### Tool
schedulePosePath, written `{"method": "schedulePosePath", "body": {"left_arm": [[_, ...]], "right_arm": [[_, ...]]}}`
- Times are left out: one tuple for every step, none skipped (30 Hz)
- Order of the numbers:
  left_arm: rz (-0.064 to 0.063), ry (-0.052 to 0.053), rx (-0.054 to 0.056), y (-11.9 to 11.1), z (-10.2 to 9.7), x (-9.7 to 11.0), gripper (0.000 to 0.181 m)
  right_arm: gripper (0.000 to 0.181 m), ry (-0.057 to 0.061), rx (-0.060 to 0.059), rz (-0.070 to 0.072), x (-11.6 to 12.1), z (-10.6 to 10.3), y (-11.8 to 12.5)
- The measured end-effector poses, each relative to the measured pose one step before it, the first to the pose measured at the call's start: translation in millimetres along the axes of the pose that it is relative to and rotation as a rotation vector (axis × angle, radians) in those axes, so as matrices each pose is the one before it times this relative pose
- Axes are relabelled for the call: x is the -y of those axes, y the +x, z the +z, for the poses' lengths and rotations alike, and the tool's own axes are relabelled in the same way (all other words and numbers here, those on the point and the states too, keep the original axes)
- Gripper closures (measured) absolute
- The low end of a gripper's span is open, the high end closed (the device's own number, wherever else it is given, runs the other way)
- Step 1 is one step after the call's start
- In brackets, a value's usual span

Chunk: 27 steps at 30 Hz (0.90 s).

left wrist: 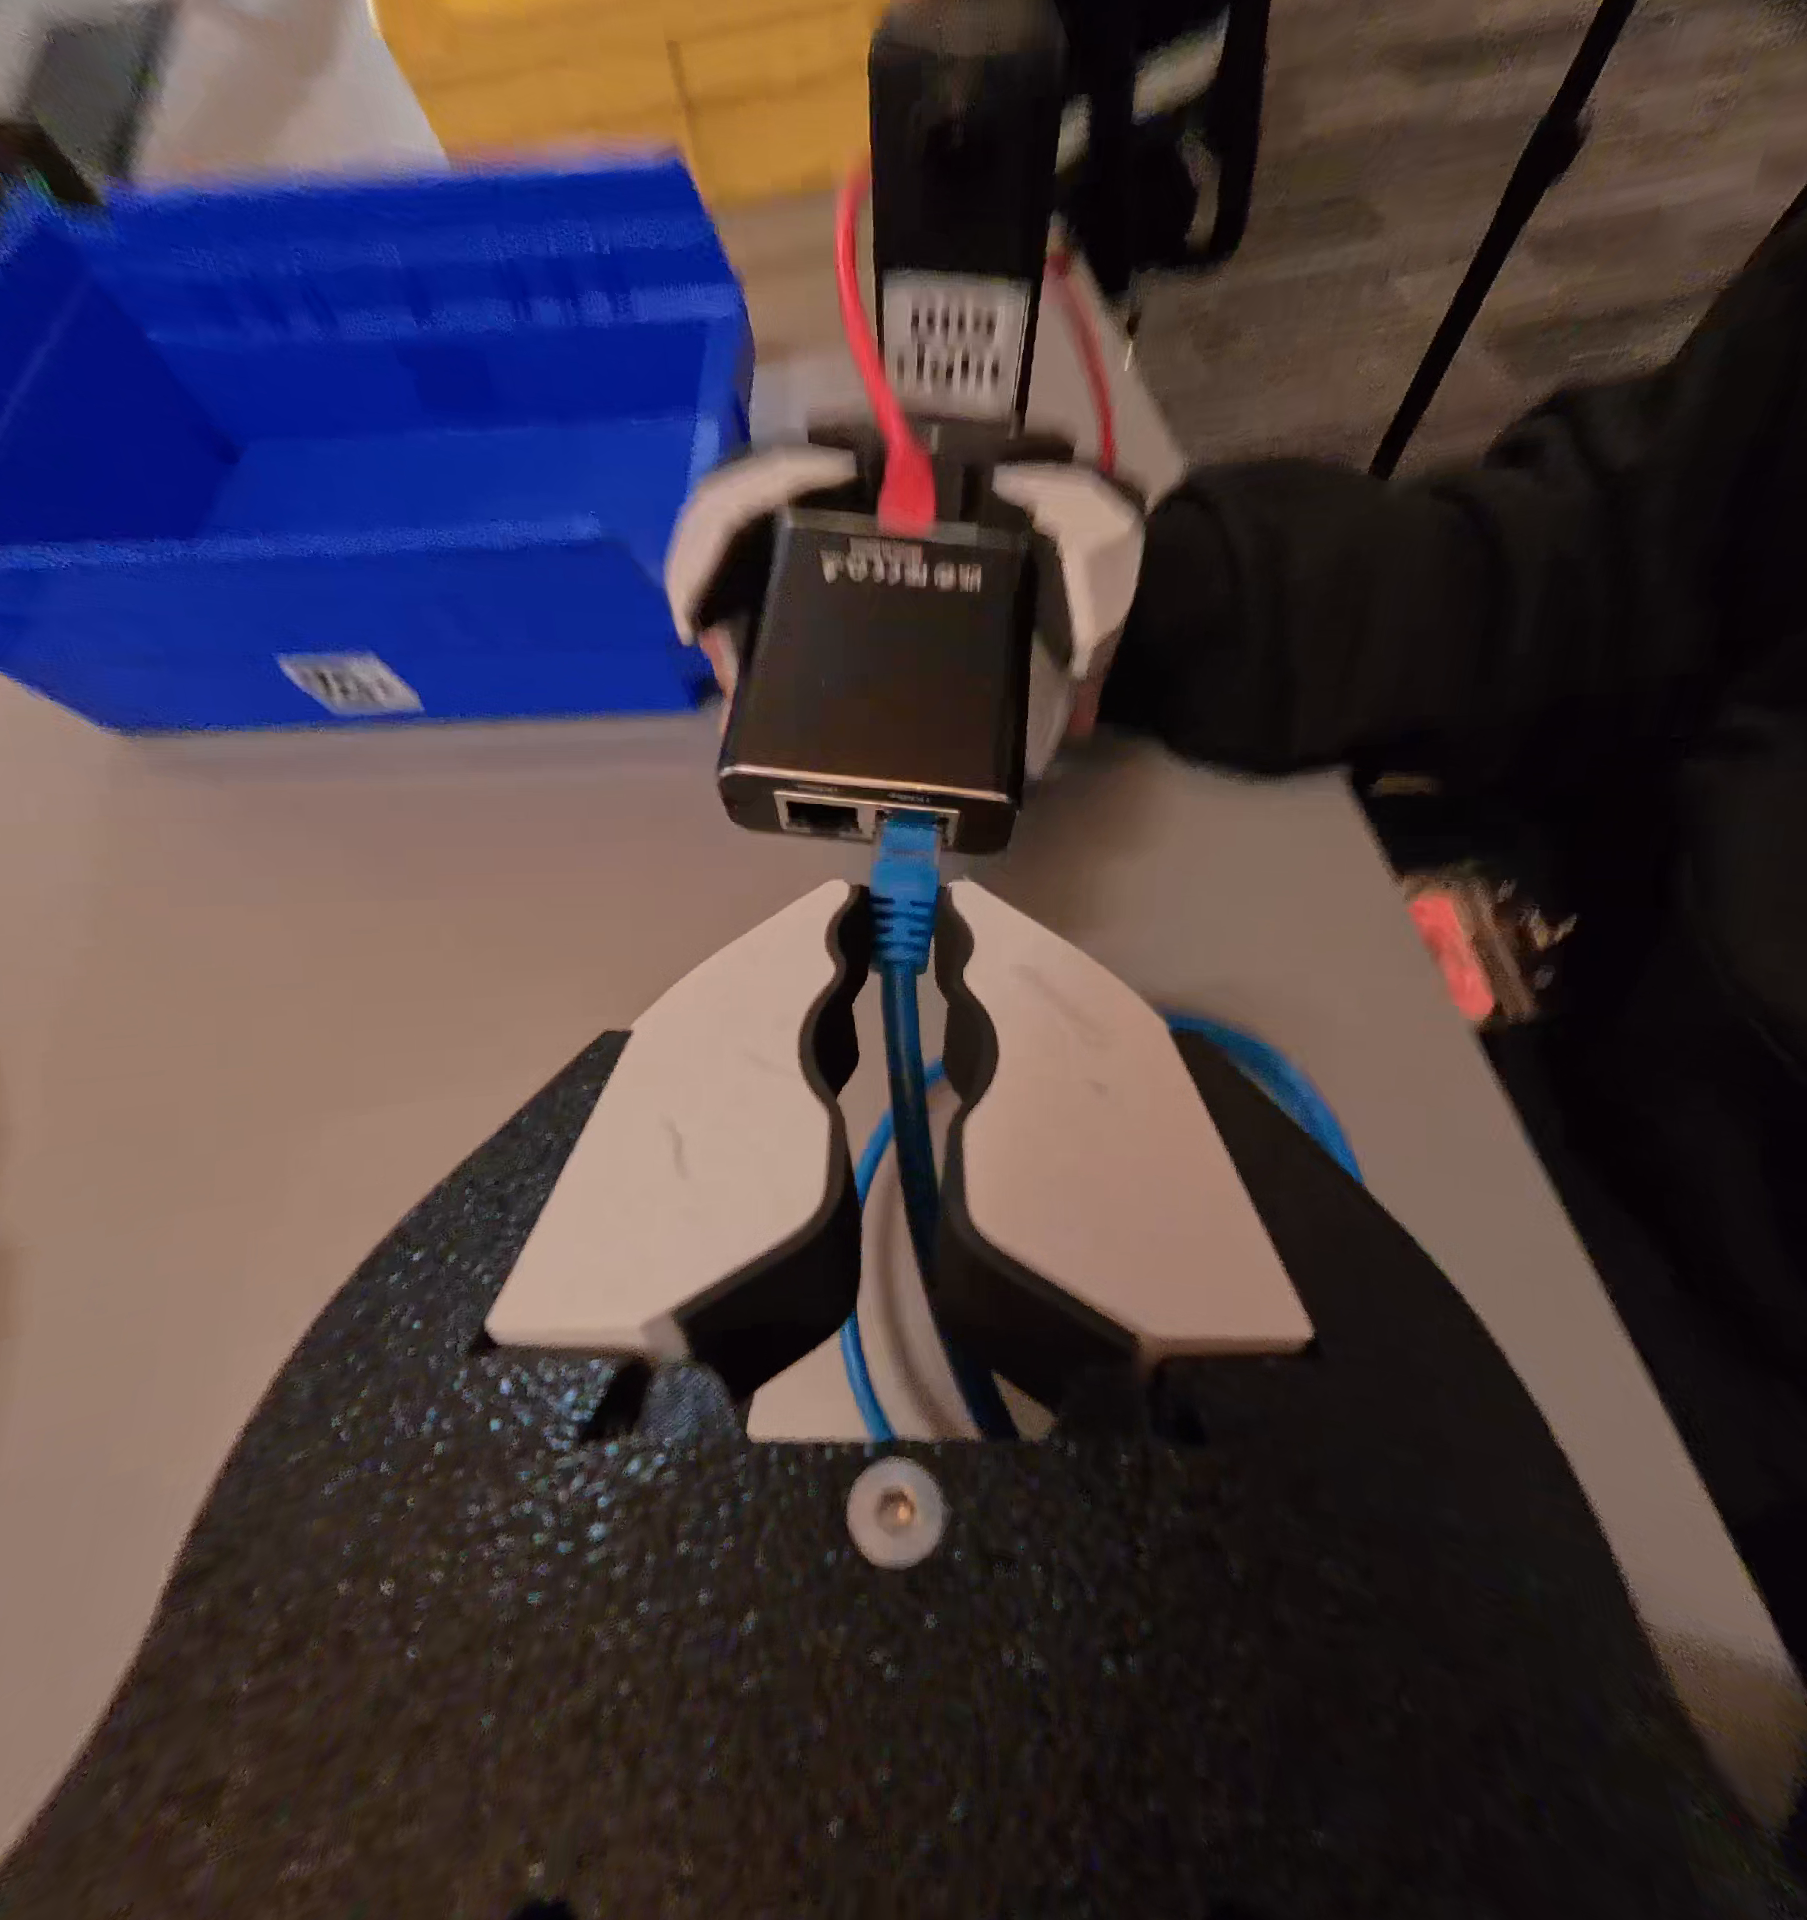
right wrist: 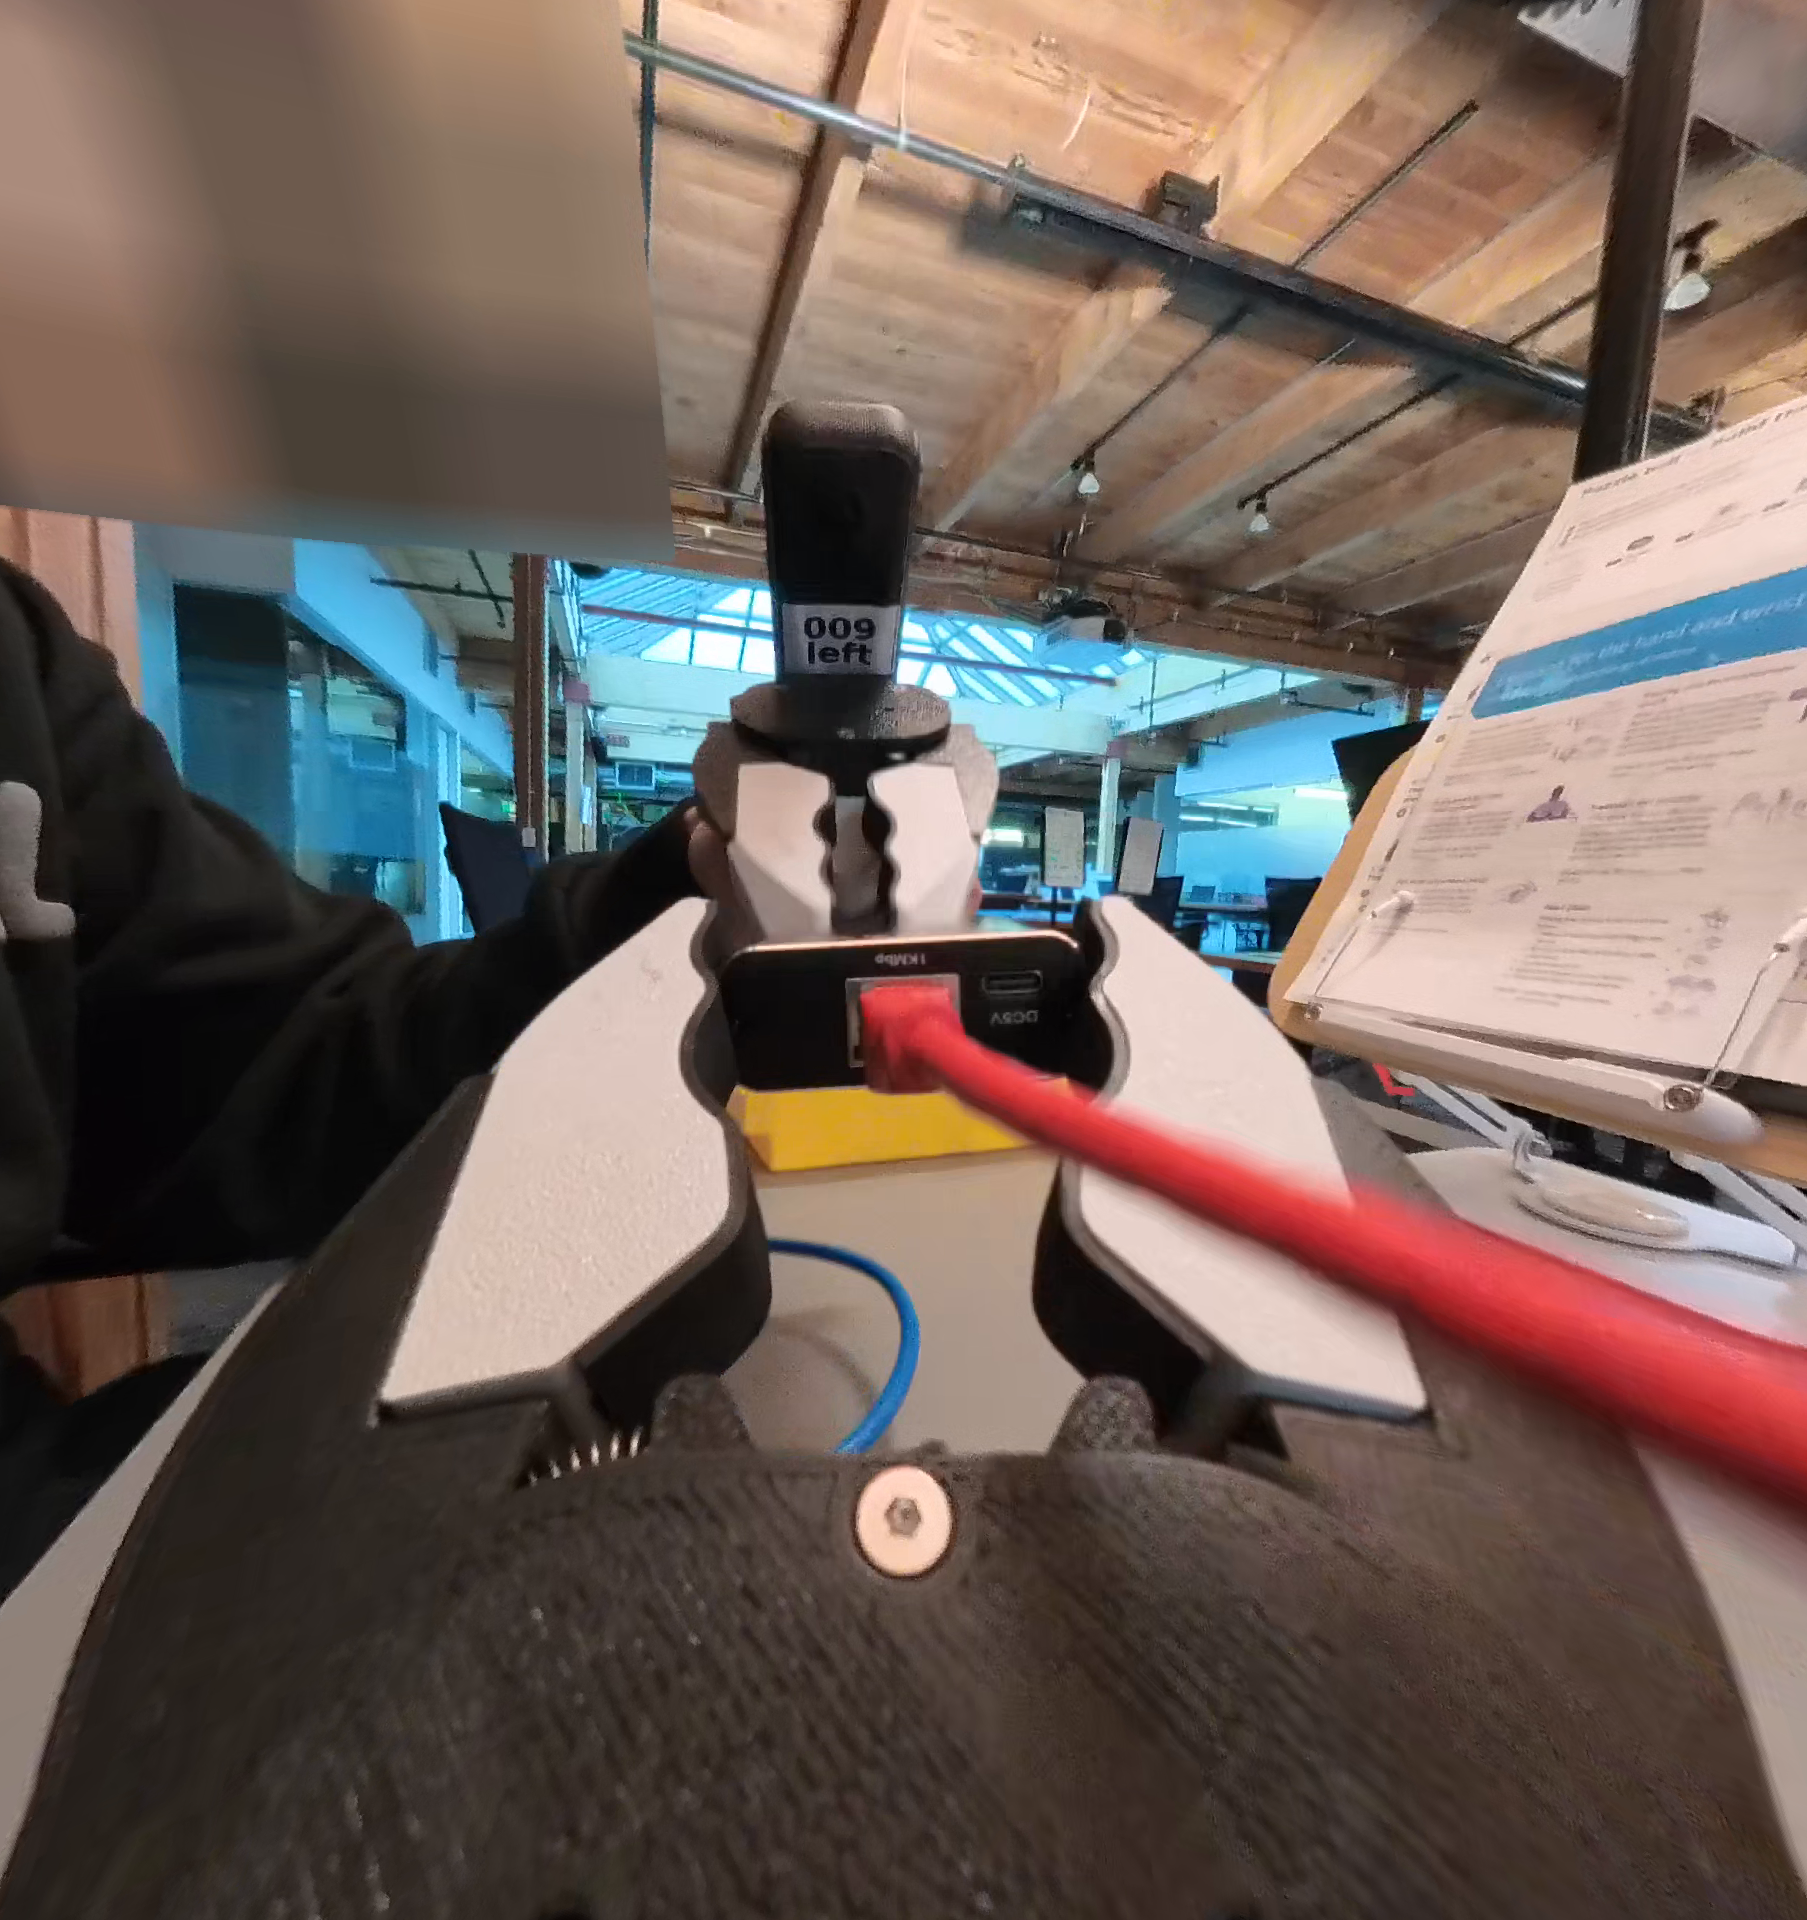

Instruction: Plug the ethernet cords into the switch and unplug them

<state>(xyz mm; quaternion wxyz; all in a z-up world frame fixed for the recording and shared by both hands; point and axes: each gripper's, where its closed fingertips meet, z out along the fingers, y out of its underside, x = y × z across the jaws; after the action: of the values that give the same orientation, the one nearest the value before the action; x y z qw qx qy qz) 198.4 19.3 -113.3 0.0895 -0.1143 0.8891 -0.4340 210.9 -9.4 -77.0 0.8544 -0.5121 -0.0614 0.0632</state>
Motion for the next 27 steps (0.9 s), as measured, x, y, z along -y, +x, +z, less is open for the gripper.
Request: {"method": "schedulePosePath", "body": {"left_arm": [[0.0370, -0.1152, -0.0003, 2.22, 12.40, -16.51, 0.170], [0.0547, -0.0986, -0.0005, 4.08, 18.57, -12.72, 0.170], [0.0373, -0.0403, 0.0028, 3.39, 17.48, -2.64, 0.170], [-0.0130, 0.0108, -0.0077, 0.73, 8.43, 3.84, 0.170], [-0.0379, 0.0396, -0.0162, -1.82, -1.47, 4.91, 0.170], [-0.0141, 0.0204, 0.0039, -4.29, -6.45, 0.13, 0.170], [-0.0065, 0.0149, 0.0155, -5.04, -7.83, -1.85, 0.171], [-0.0164, 0.0295, 0.0086, -3.67, -6.66, 0.38, 0.170], [-0.0217, 0.0387, 0.0016, -2.69, -5.50, 2.69, 0.171], [-0.0144, 0.0164, 0.0029, -2.48, -4.74, 0.79, 0.171], [-0.0055, -0.0032, 0.0096, -2.82, -4.84, -1.68, 0.171], [-0.0074, -0.0053, 0.0142, -3.26, -5.30, -2.25, 0.170], [-0.0112, 0.0000, 0.0030, -1.86, -5.56, -1.82, 0.171], [-0.0086, 0.0001, -0.0013, -1.10, -5.02, -2.07, 0.171], [-0.0027, 0.0038, 0.0065, -1.89, -4.12, -1.34, 0.171], [-0.0008, 0.0086, 0.0098, -2.24, -3.01, -0.09, 0.171], [-0.0002, 0.0021, 0.0019, -0.71, -1.97, -0.32, 0.171], [0.0049, -0.0017, 0.0039, -0.53, -1.71, -0.26, 0.171], [0.0077, 0.0002, 0.0100, -1.01, -2.10, 0.27, 0.171], [0.0093, -0.0004, 0.0047, -0.12, -2.24, 0.42, 0.171], [0.0114, 0.0020, 0.0005, 0.77, -2.46, 0.73, 0.171], [0.0067, 0.0103, -0.0003, 0.76, -2.91, 1.92, 0.171], [-0.0001, 0.0187, -0.0003, 0.59, -3.73, 3.33, 0.171], [0.0023, 0.0179, -0.0053, 1.31, -4.18, 3.02, 0.171], [0.0034, 0.0108, -0.0092, 1.93, -4.06, 1.92, 0.171], [0.0019, 0.0020, -0.0112, 2.34, -2.93, 0.41, 0.171], [0.0019, -0.0047, -0.0115, 2.57, -1.16, -0.58, 0.171]], "right_arm": [[0.118, -0.0160, 0.0077, -0.0050, -2.26, 1.81, -1.03], [0.118, -0.0170, 0.0322, -0.0090, -2.86, 5.98, -6.03], [0.118, -0.0159, 0.0264, -0.0352, -1.92, 9.26, -7.63], [0.135, 0.0048, -0.0139, -0.0358, 2.75, 5.00, -2.00], [0.143, 0.0408, -0.0224, 0.0071, 7.51, -2.43, 3.73], [0.143, 0.0219, -0.0115, 0.0397, 3.57, -5.99, 6.79], [0.143, -0.0104, -0.0098, 0.0123, -1.72, -8.04, 5.79], [0.144, -0.0169, -0.0123, 0.0102, -1.51, -7.62, 4.54], [0.145, -0.0008, -0.0196, 0.0000, 1.64, -4.42, 3.68], [0.146, 0.0061, -0.0206, -0.0038, 0.87, -1.70, 3.45], [0.149, -0.0050, -0.0179, 0.0025, -2.20, 0.10, 3.36], [0.155, -0.0298, -0.0188, -0.0149, -5.48, 1.00, 2.61], [0.152, -0.0455, -0.0287, -0.0333, -7.25, 1.24, 3.11], [0.145, -0.0267, -0.0333, -0.0234, -4.49, 1.31, 3.68], [0.141, 0.0034, -0.0179, 0.0042, -0.54, 0.68, 2.50], [0.140, 0.0073, 0.0019, 0.0158, -0.28, 0.45, 0.18], [0.138, -0.0038, 0.0001, 0.0160, -1.76, 0.27, 0.62], [0.134, -0.0103, -0.0062, 0.0062, -2.44, 0.30, 1.46], [0.128, -0.0114, -0.0104, -0.0061, -1.87, 0.41, 1.19], [0.124, -0.0037, -0.0139, -0.0080, -0.97, 0.48, 1.27], [0.119, -0.0018, -0.0033, -0.0023, -1.35, 0.28, -0.04], [0.110, -0.0064, 0.0165, 0.0043, -1.95, 0.80, -2.70], [0.103, -0.0227, 0.0251, 0.0027, -3.57, 1.79, -4.36], [0.099, -0.0320, 0.0275, -0.0070, -4.89, 2.04, -4.95], [0.094, -0.0217, 0.0148, -0.0147, -3.46, 2.53, -3.66], [0.091, -0.0092, 0.0142, -0.0156, -1.22, 2.64, -4.22], [0.091, -0.0073, 0.0154, -0.0116, -1.18, 2.17, -3.89]]}}
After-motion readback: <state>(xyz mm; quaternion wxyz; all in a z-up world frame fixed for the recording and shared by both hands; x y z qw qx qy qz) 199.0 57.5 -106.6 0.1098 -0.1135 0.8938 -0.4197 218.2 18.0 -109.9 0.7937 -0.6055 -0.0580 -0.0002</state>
